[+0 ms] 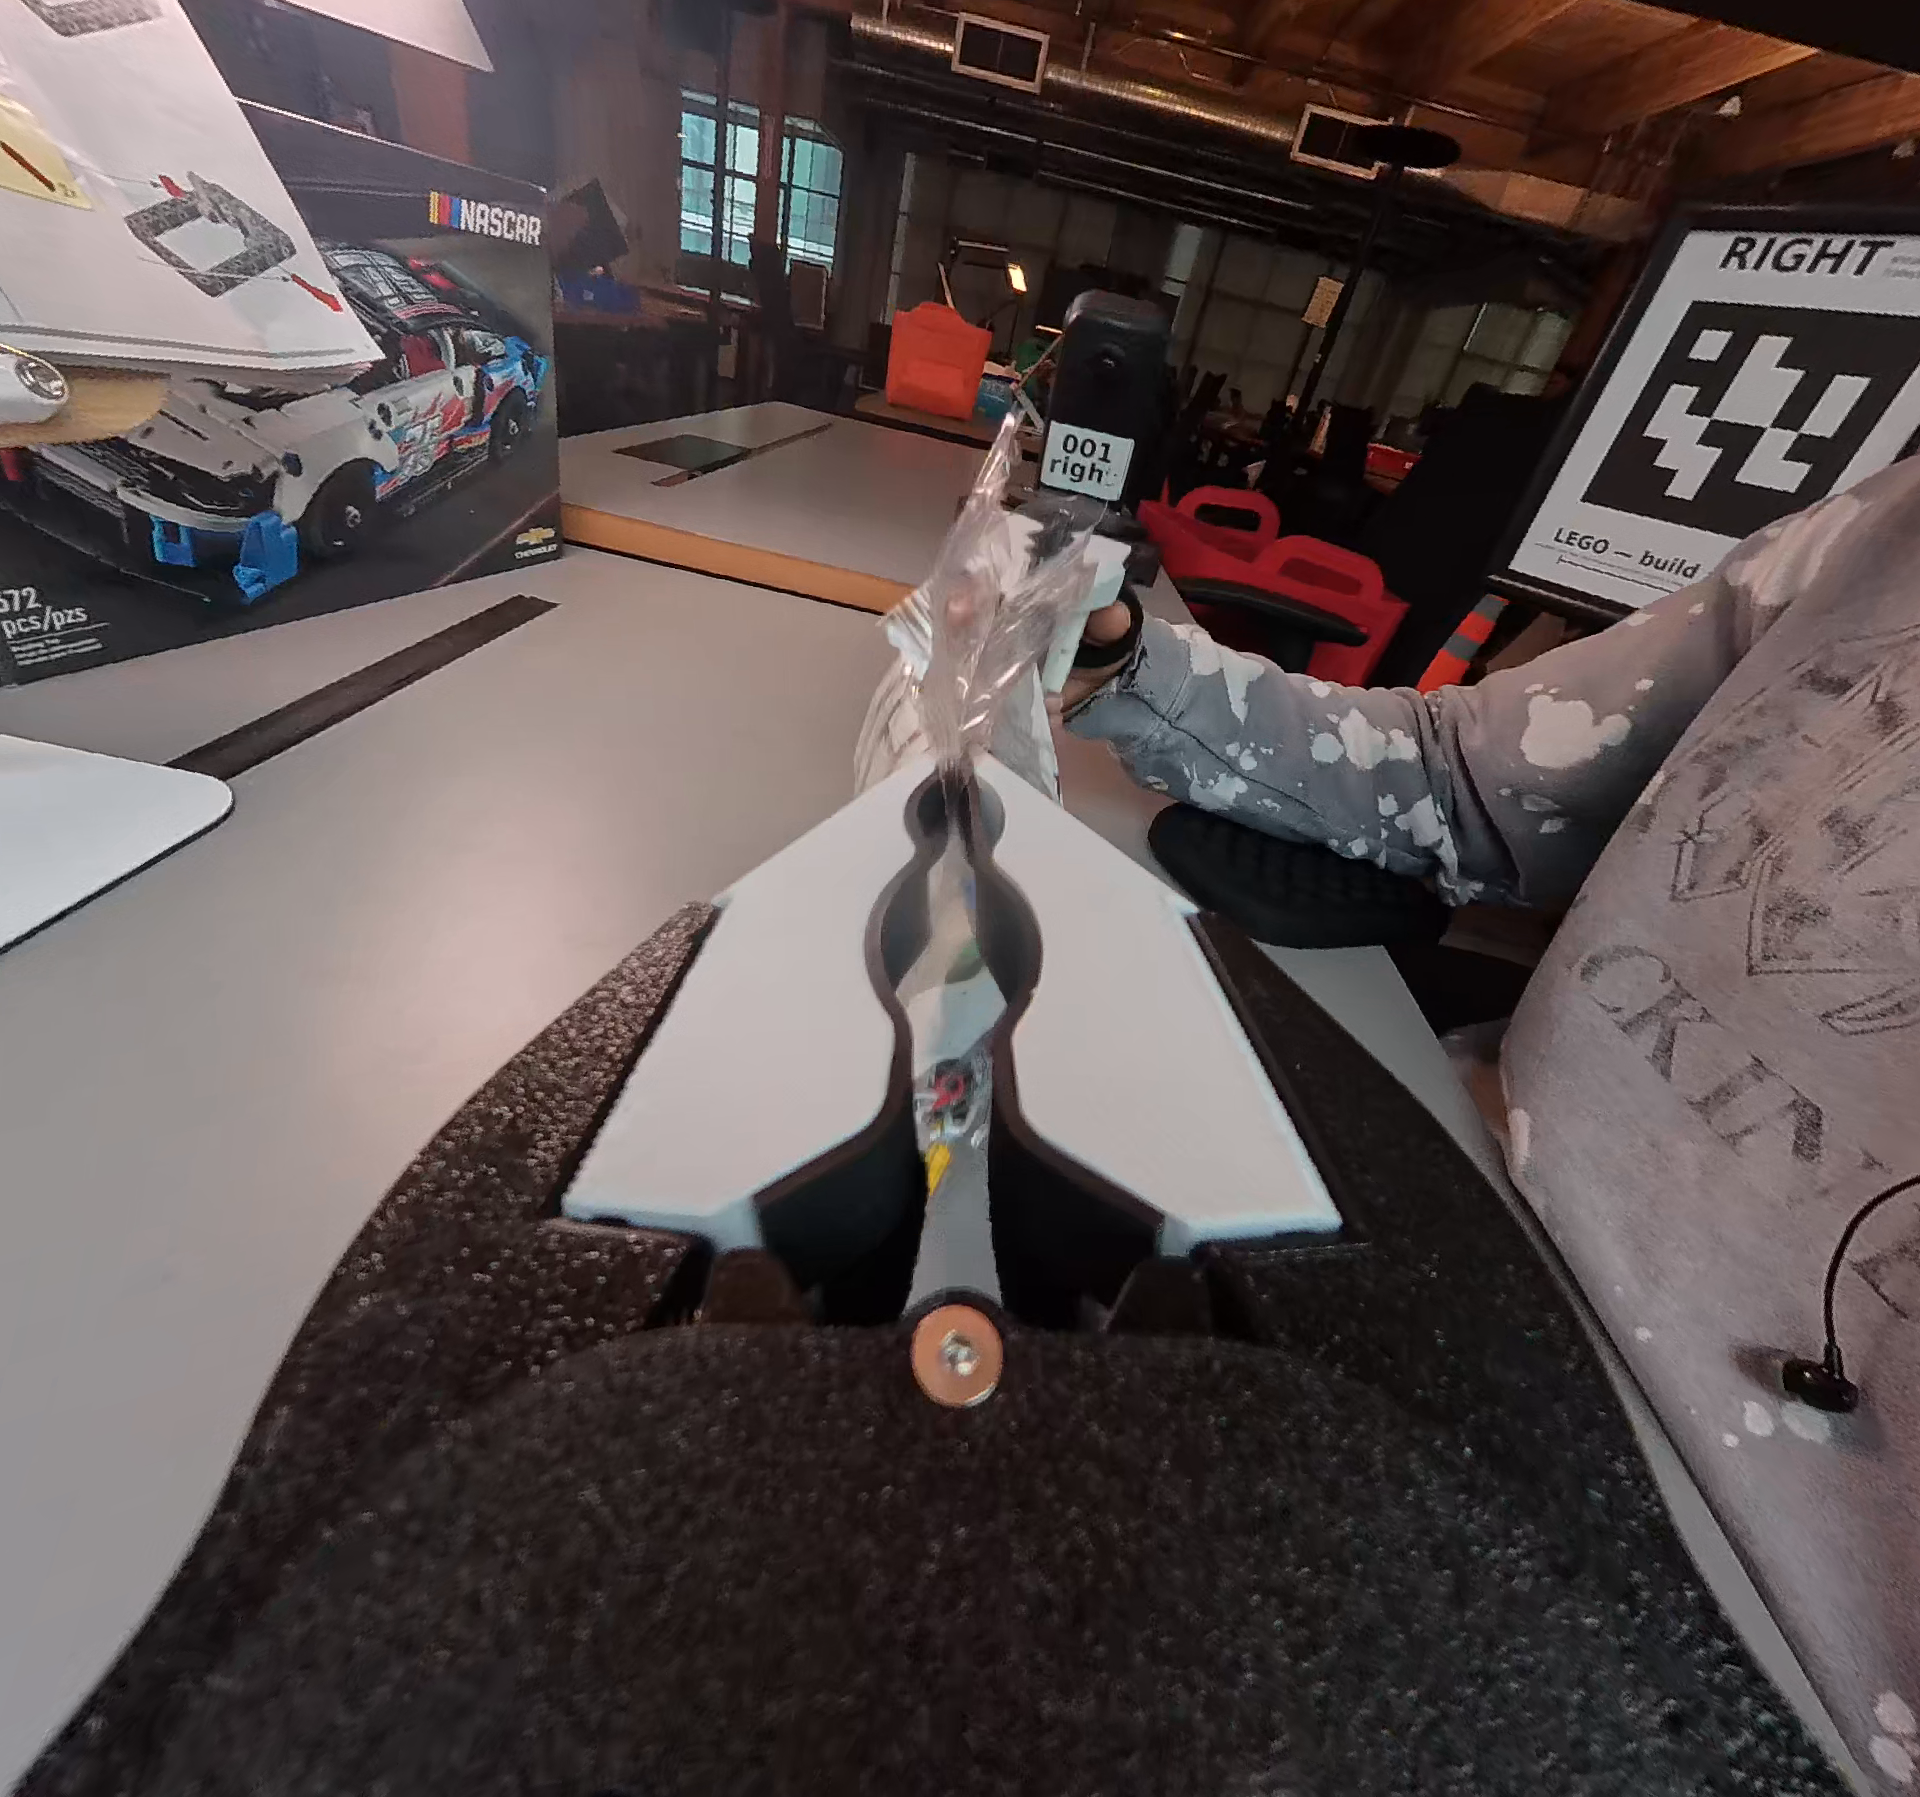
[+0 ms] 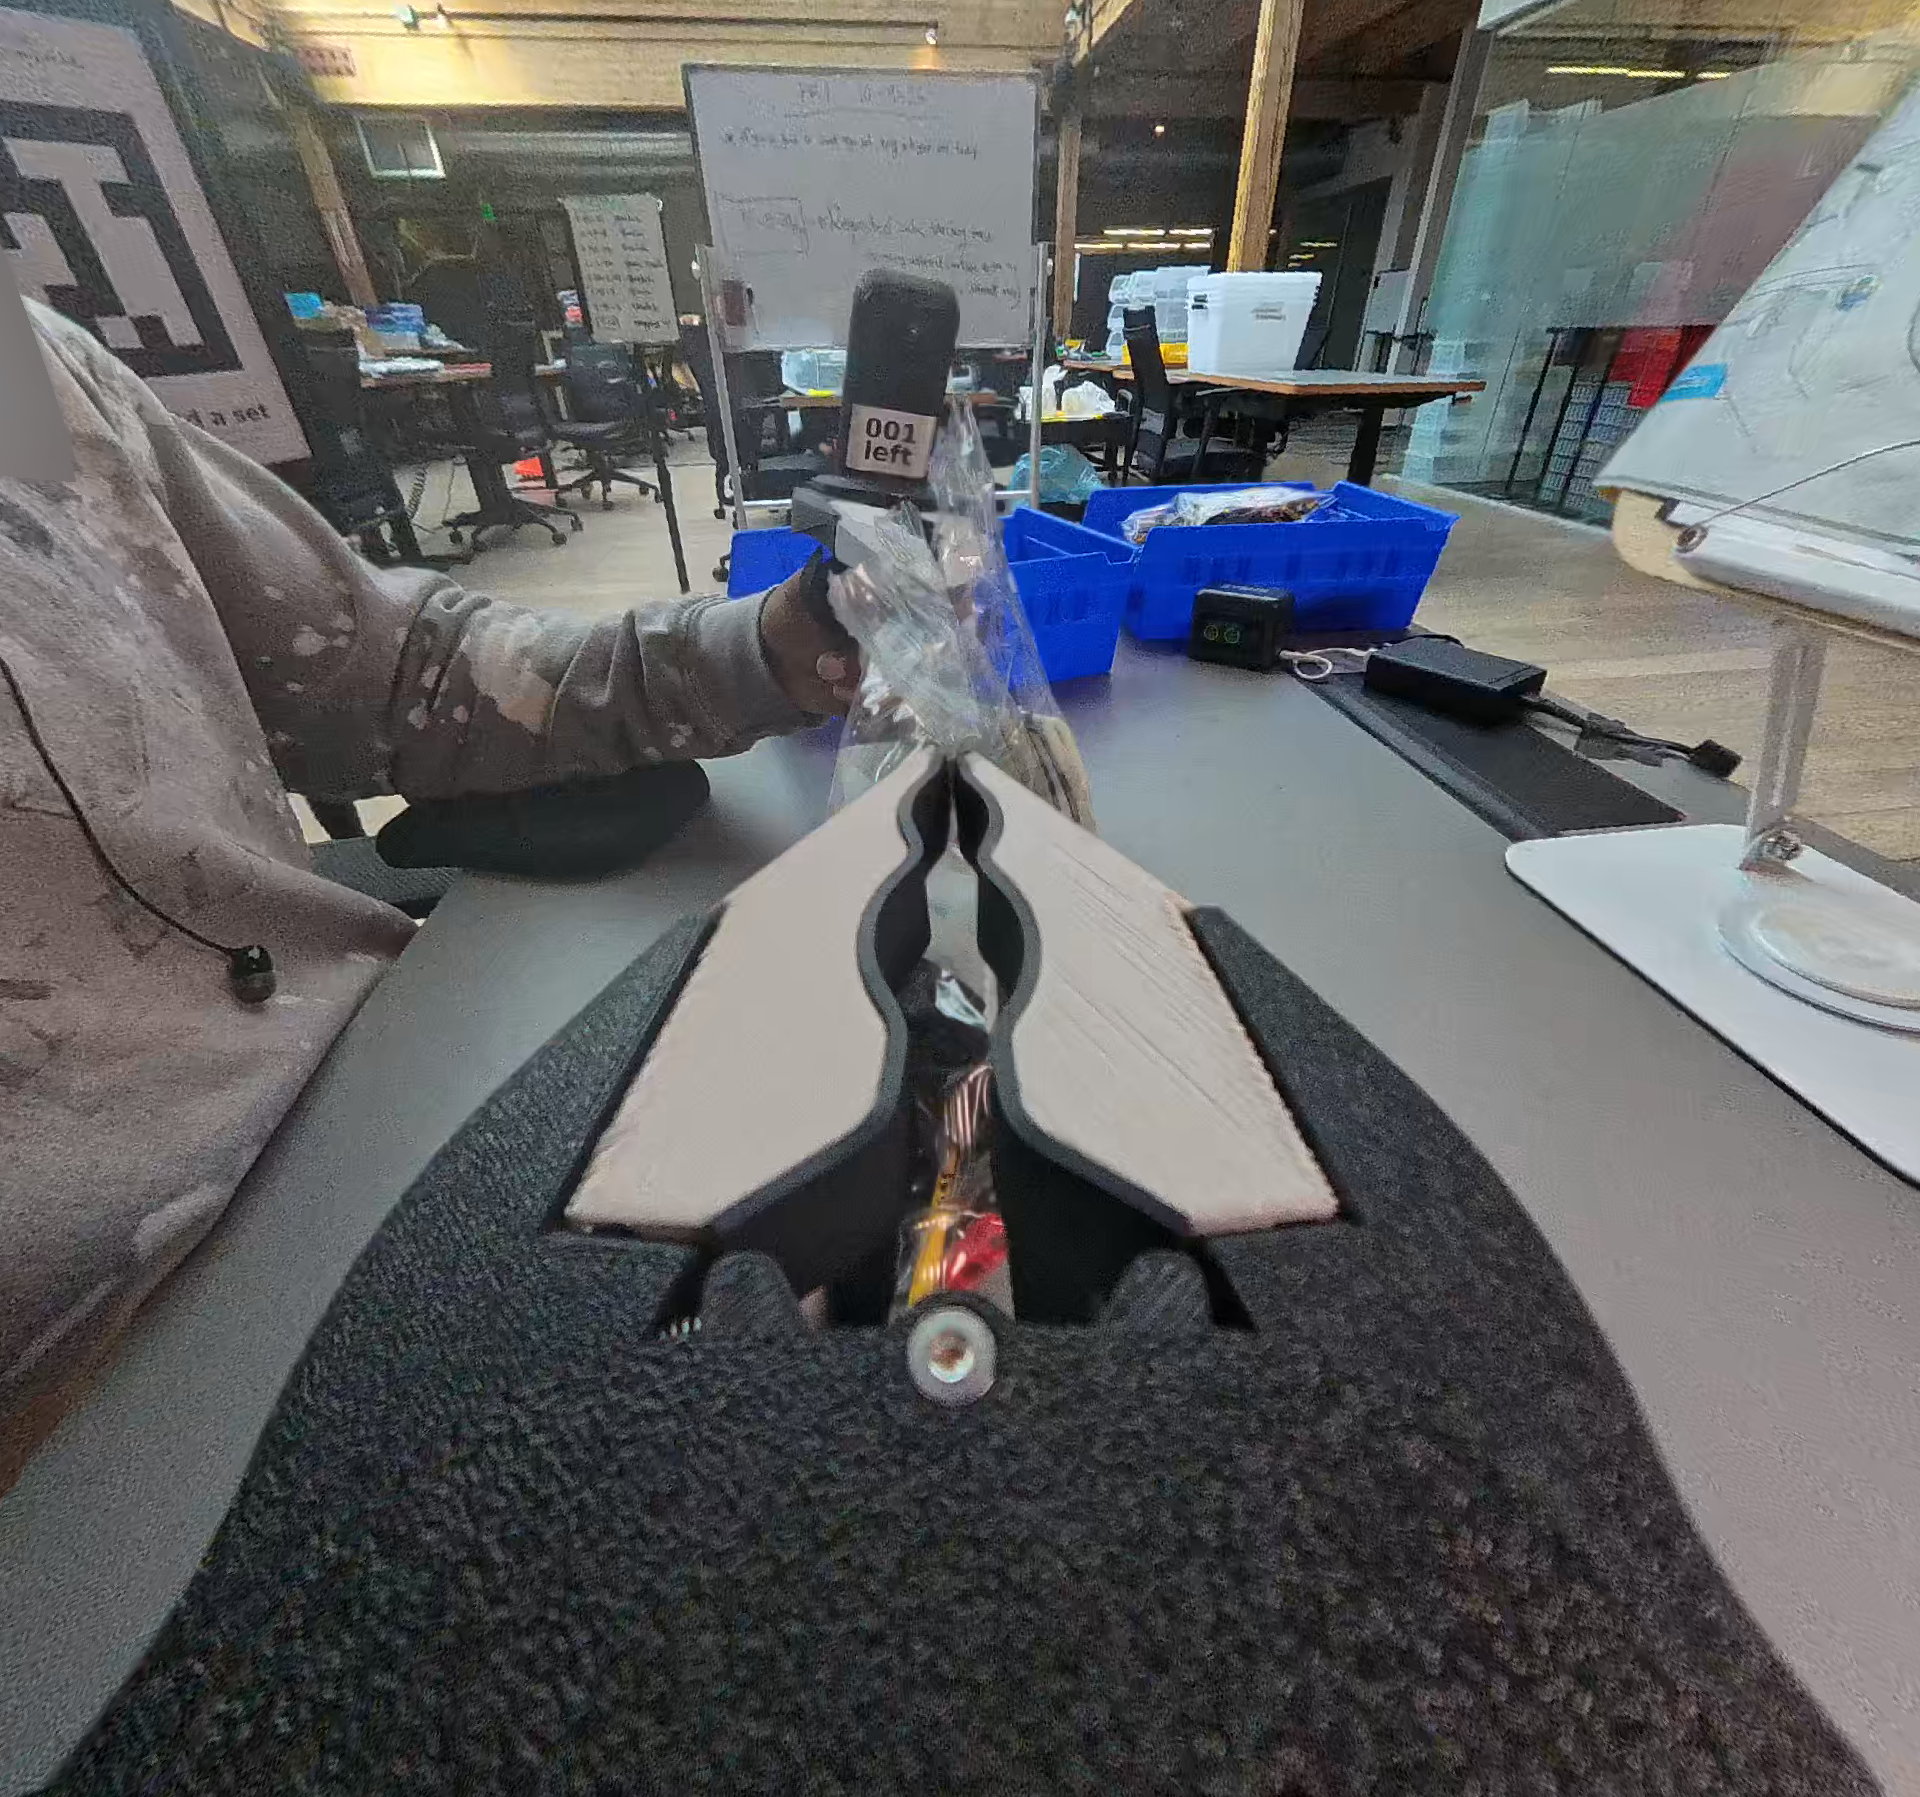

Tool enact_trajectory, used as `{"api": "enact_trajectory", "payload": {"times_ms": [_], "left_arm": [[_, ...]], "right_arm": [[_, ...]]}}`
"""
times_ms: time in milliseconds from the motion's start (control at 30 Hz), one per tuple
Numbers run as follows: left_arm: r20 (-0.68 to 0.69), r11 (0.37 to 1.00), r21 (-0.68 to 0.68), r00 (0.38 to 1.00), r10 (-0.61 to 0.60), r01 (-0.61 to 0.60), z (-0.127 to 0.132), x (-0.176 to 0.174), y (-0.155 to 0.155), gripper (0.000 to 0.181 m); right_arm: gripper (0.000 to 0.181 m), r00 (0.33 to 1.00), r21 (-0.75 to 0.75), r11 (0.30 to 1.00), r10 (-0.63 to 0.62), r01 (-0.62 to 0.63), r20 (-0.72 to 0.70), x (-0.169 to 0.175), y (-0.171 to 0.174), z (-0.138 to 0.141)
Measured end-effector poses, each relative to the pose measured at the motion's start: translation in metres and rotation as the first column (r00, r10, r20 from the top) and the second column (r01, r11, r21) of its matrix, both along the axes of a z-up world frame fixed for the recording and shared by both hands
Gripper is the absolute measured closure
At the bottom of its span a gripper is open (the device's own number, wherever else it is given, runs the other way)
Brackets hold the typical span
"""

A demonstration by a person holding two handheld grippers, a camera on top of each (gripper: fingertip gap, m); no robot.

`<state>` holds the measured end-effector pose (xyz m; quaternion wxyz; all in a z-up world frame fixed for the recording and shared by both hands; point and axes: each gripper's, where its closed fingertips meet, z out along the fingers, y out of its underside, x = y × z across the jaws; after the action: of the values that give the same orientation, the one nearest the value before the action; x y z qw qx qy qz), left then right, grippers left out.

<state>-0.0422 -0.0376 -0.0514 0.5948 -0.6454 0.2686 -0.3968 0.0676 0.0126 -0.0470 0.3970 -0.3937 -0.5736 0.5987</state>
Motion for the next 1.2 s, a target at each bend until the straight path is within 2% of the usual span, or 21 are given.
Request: {"api": "enact_trajectory", "payload": {"times_ms": [100,167,200,233,267,333,400,467,500,533,600,633,667,800,900,933,1000,1033,1067,1100,1200], "left_arm": [[0.001,1.0,0.005,1.0,-0.008,0.008,-0.001,0.002,0.0,0.181],[0.094,0.998,-0.006,0.994,-0.062,0.063,0.004,-0.002,-0.005,0.175],[0.143,0.996,-0.022,0.986,-0.083,0.087,0.005,-0.006,-0.008,0.156],[0.15,0.994,-0.049,0.984,-0.092,0.1,0.001,-0.007,-0.01,0.126],[0.087,0.991,-0.087,0.992,-0.09,0.097,-0.014,-0.004,-0.009,0.096],[-0.102,0.981,-0.173,0.989,-0.108,0.089,-0.058,0.012,-0.007,0.07],[-0.167,0.957,-0.26,0.97,-0.174,0.127,-0.085,0.04,-0.003,0.059],[-0.283,0.946,-0.308,0.939,-0.196,0.105,-0.11,0.061,0.009,0.064],[-0.323,0.937,-0.329,0.918,-0.231,0.12,-0.119,0.069,0.009,0.078],[-0.358,0.93,-0.34,0.896,-0.262,0.136,-0.125,0.075,0.008,0.104],[-0.408,0.934,-0.335,0.874,-0.264,0.126,-0.128,0.074,0.007,0.116],[-0.435,0.94,-0.324,0.866,-0.249,0.107,-0.128,0.071,0.007,0.127],[-0.446,0.945,-0.316,0.864,-0.231,0.09,-0.127,0.068,0.008,0.119],[-0.454,0.949,-0.306,0.864,-0.216,0.077,-0.129,0.063,0.006,0.12],[-0.434,0.949,-0.31,0.88,-0.194,0.057,-0.128,0.056,0.005,0.12],[-0.432,0.95,-0.308,0.883,-0.184,0.048,-0.128,0.053,0.005,0.119],[-0.432,0.952,-0.306,0.887,-0.164,0.027,-0.127,0.051,0.007,0.119],[-0.435,0.953,-0.303,0.887,-0.156,0.019,-0.127,0.051,0.008,0.118],[-0.44,0.953,-0.302,0.886,-0.148,0.01,-0.127,0.051,0.009,0.118],[-0.449,0.955,-0.295,0.883,-0.135,-0.004,-0.127,0.048,0.011,0.119],[-0.415,0.973,-0.228,0.906,-0.078,-0.021,-0.11,0.041,0.018,0.123]], "right_arm": [[0.181,0.998,-0.012,1.0,0.014,-0.014,0.057,0.0,0.002,-0.015],[0.181,0.995,-0.044,0.999,0.037,-0.033,0.095,-0.002,-0.003,-0.031],[0.181,0.994,-0.051,0.998,0.043,-0.038,0.099,-0.002,-0.006,-0.034],[0.181,0.994,-0.061,0.997,0.06,-0.055,0.092,-0.001,-0.009,-0.034],[0.181,0.994,-0.069,0.995,0.073,-0.067,0.085,-0.001,-0.011,-0.032],[0.181,0.994,-0.073,0.993,0.093,-0.088,0.064,-0.003,-0.016,-0.027],[0.181,0.991,-0.09,0.988,0.13,-0.126,0.043,-0.006,-0.023,-0.024],[0.181,0.987,-0.093,0.984,0.154,-0.15,0.043,-0.007,-0.028,-0.024],[0.181,0.988,-0.077,0.987,0.148,-0.144,0.052,-0.007,-0.028,-0.025],[0.181,0.989,-0.04,0.991,0.129,-0.126,0.069,-0.004,-0.025,-0.026],[0.181,0.996,0.018,0.997,0.076,-0.077,0.052,0.007,-0.015,-0.015],[0.181,0.994,0.044,0.996,0.072,-0.076,0.083,0.012,-0.013,-0.015],[0.181,0.993,0.072,0.996,0.052,-0.059,0.102,0.013,-0.012,-0.017],[0.179,0.996,0.024,0.999,0.035,-0.037,0.076,0.002,-0.014,-0.011],[0.143,0.998,-0.045,0.999,-0.004,0.007,0.058,0.007,-0.001,-0.004],[0.131,0.995,-0.023,0.999,-0.032,0.034,0.092,0.006,0.003,-0.012],[0.12,0.981,0.045,0.997,-0.063,0.055,0.184,-0.004,-0.001,-0.037],[0.126,0.972,0.077,0.995,-0.077,0.061,0.224,-0.011,-0.005,-0.05],[0.168,0.967,0.114,0.992,-0.086,0.059,0.242,-0.017,-0.007,-0.058],[0.181,0.971,0.147,0.988,-0.079,0.046,0.226,-0.018,-0.009,-0.057],[0.181,0.974,0.144,0.989,-0.041,0.009,0.221,-0.012,-0.005,-0.048]]}}
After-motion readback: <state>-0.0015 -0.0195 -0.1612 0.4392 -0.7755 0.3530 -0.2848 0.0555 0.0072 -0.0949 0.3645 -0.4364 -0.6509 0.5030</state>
